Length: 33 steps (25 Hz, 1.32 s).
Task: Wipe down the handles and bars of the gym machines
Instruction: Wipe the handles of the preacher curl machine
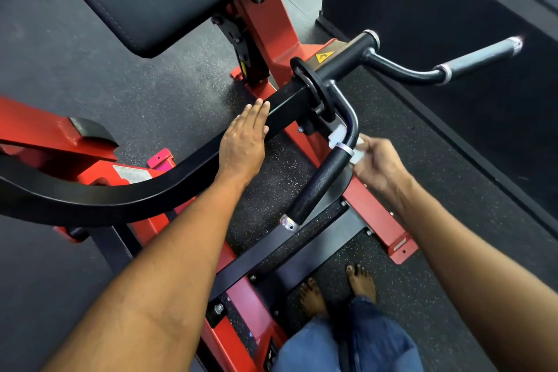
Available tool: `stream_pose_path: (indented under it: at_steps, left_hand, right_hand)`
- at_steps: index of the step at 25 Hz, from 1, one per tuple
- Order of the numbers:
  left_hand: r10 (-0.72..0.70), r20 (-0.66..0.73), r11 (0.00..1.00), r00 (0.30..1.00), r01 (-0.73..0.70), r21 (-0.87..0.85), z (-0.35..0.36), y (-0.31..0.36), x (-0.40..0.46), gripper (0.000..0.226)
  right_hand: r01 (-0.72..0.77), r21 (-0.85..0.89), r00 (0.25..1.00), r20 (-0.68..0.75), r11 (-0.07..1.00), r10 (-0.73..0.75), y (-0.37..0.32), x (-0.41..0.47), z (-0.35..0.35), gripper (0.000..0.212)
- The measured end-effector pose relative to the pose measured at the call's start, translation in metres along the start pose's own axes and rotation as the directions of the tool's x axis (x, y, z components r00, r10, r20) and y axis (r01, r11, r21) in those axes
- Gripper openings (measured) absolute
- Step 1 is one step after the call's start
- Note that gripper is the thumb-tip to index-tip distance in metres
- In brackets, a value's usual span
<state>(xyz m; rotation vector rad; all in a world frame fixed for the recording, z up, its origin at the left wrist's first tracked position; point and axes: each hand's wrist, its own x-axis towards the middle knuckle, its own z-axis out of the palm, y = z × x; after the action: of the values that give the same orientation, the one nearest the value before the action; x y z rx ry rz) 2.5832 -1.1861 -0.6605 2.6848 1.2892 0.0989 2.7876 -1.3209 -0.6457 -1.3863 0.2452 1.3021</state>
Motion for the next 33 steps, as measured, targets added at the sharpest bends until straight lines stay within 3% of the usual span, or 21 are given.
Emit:
stream_pose_path:
  at_steps: [2, 4, 6, 7, 8, 9, 10, 11, 12, 14, 17, 20, 21, 23, 26, 29, 31, 33]
  left_hand:
    - [-0.008, 0.005, 1.0, 1.0, 0.008, 0.005, 0.0, 0.0, 0.0, 0.046]
    - [-0.003, 0.005, 1.0, 1.0, 0.003, 0.001, 0.0, 0.001, 0.0, 0.046]
    - [0.0, -0.008, 1.0, 1.0, 0.0, -0.006, 0.001, 0.0, 0.0, 0.046]
    - [0.001, -0.01, 1.0, 1.0, -0.001, -0.01, 0.002, 0.0, 0.0, 0.046]
    - [0.001, -0.012, 1.0, 1.0, -0.001, -0.009, 0.003, 0.0, 0.0, 0.046]
    - [0.002, -0.018, 1.0, 1.0, -0.002, -0.004, 0.003, 0.0, 0.0, 0.046]
    - [0.003, -0.026, 1.0, 1.0, -0.003, 0.0, 0.003, 0.0, 0.0, 0.048]
    - [0.003, -0.028, 1.0, 1.0, -0.003, -0.001, 0.003, 0.0, 0.0, 0.049]
    - [0.002, -0.022, 1.0, 1.0, -0.002, -0.007, 0.003, 0.0, 0.0, 0.05]
    - [0.0, -0.011, 1.0, 1.0, 0.0, -0.007, 0.002, 0.0, 0.0, 0.05]
    - [0.001, -0.019, 1.0, 1.0, -0.001, -0.013, 0.001, 0.0, 0.0, 0.05]
    - [-0.002, -0.006, 1.0, 1.0, 0.002, -0.012, 0.002, 0.0, -0.001, 0.049]
    - [-0.002, -0.003, 1.0, 1.0, 0.002, -0.012, 0.002, 0.0, 0.0, 0.049]
    - [-0.002, -0.008, 1.0, 1.0, 0.002, -0.011, 0.002, -0.001, 0.0, 0.048]
    - [-0.008, -0.01, 1.0, 1.0, 0.008, -0.017, 0.003, -0.001, 0.0, 0.046]
    - [-0.007, -0.008, 1.0, 1.0, 0.007, -0.006, 0.002, 0.001, 0.0, 0.047]
    - [-0.009, 0.007, 1.0, 1.0, 0.009, -0.008, 0.001, 0.001, 0.0, 0.046]
    - [-0.009, 0.006, 1.0, 1.0, 0.009, -0.006, 0.001, 0.001, 0.0, 0.046]
  right_hand:
    - [-0.026, 0.044, 0.998, 0.052, 0.999, 0.024, -0.013, -0.004, 0.013, 0.054]
    - [0.037, 0.052, 0.999, -0.023, 0.998, -0.036, -0.009, -0.017, 0.012, 0.057]
    - [0.174, 0.071, 0.965, -0.209, 0.982, -0.156, -0.003, -0.03, 0.008, 0.047]
    - [0.329, -0.075, 0.879, -0.341, 0.941, -0.334, -0.002, -0.033, 0.002, 0.045]
    - [0.47, -0.344, 0.732, -0.362, 0.813, -0.577, -0.004, -0.034, -0.002, 0.045]
    - [0.584, -0.6, 0.584, -0.155, 0.546, -0.796, -0.006, -0.034, -0.002, 0.048]
    - [0.658, -0.717, 0.493, 0.179, 0.23, -0.851, -0.005, -0.031, -0.003, 0.053]
    - [0.697, -0.716, 0.449, 0.482, -0.042, -0.752, 0.002, -0.021, -0.007, 0.057]
    - [0.711, -0.663, 0.429, 0.675, -0.237, -0.6, 0.012, -0.014, -0.01, 0.06]
    - [0.691, -0.582, 0.39, 0.8, -0.429, -0.457, 0.042, -0.014, -0.014, 0.057]
    - [0.717, -0.526, 0.362, 0.842, -0.458, -0.4, 0.099, -0.039, -0.016, 0.057]
    - [0.845, -0.401, 0.323, 0.91, -0.353, -0.262, 0.123, -0.063, -0.003, 0.054]
    - [0.869, -0.395, 0.303, 0.901, -0.298, -0.31, 0.115, -0.062, 0.001, 0.053]
    - [0.838, -0.504, 0.35, 0.79, -0.208, -0.503, 0.081, -0.05, 0.003, 0.049]
    - [0.728, -0.637, 0.389, 0.69, -0.255, -0.611, 0.041, -0.022, -0.012, 0.046]
    - [0.783, -0.502, 0.329, 0.835, -0.367, -0.442, 0.074, -0.024, -0.012, 0.049]
    - [0.866, -0.396, 0.317, 0.907, -0.306, -0.279, 0.112, -0.047, -0.005, 0.053]
    - [0.915, -0.377, 0.34, 0.913, -0.146, -0.225, 0.131, -0.07, -0.007, 0.057]
